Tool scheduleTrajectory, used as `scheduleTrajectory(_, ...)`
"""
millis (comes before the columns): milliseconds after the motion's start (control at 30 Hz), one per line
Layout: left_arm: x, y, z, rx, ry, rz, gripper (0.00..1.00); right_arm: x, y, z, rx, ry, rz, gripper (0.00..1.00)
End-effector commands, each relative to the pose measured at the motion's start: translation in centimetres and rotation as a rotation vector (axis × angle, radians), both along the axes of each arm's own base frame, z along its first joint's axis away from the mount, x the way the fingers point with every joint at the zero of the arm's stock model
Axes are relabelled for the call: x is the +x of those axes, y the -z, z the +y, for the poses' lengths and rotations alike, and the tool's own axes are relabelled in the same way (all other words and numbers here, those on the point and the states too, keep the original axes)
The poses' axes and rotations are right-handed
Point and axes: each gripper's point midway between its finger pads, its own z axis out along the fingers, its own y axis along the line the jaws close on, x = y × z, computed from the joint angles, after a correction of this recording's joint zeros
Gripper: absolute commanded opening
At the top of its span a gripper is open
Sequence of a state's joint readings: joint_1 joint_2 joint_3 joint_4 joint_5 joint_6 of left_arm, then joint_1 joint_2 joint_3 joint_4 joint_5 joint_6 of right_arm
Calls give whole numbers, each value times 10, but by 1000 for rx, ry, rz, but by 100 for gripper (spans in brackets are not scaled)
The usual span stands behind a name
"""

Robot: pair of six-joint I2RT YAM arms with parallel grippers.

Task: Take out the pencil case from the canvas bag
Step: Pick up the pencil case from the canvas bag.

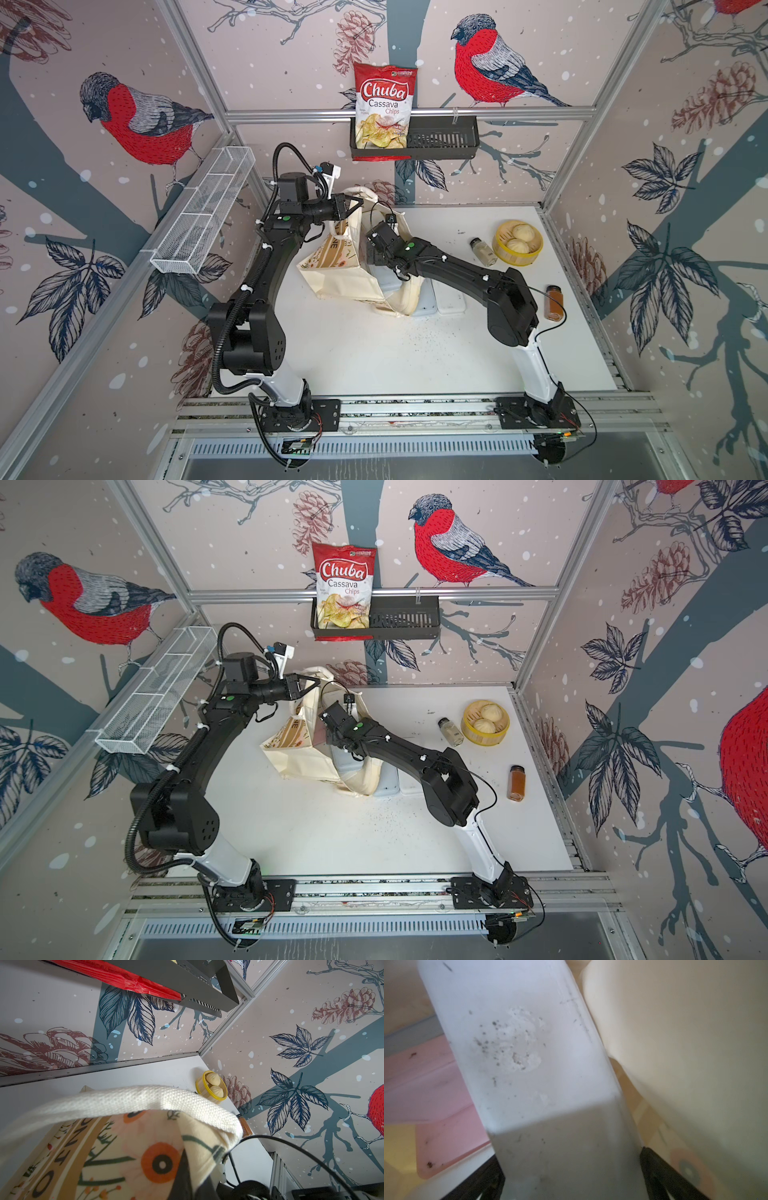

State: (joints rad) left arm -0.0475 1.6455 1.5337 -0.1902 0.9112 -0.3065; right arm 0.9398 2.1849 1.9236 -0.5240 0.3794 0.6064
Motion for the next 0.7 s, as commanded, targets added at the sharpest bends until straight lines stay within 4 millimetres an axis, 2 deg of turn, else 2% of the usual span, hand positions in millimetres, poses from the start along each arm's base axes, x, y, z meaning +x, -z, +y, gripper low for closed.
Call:
scheduleTrajectory(0,0,-22,-2,-9,26,-111,0,-17,3,18,41,-81,55,100)
scheduleTrajectory(200,0,-23,-2,-8,23,-113,0,-36,-15,34,49,-144,5,100)
scheduleTrajectory(500,0,-23,-2,-7,25,-114,0,-18,-13,14,-27,-61,-49,100)
scheduleTrajectory(667,1,-21,-2,-4,20,-110,0,-18,-3,-1,-25,-18,22,100)
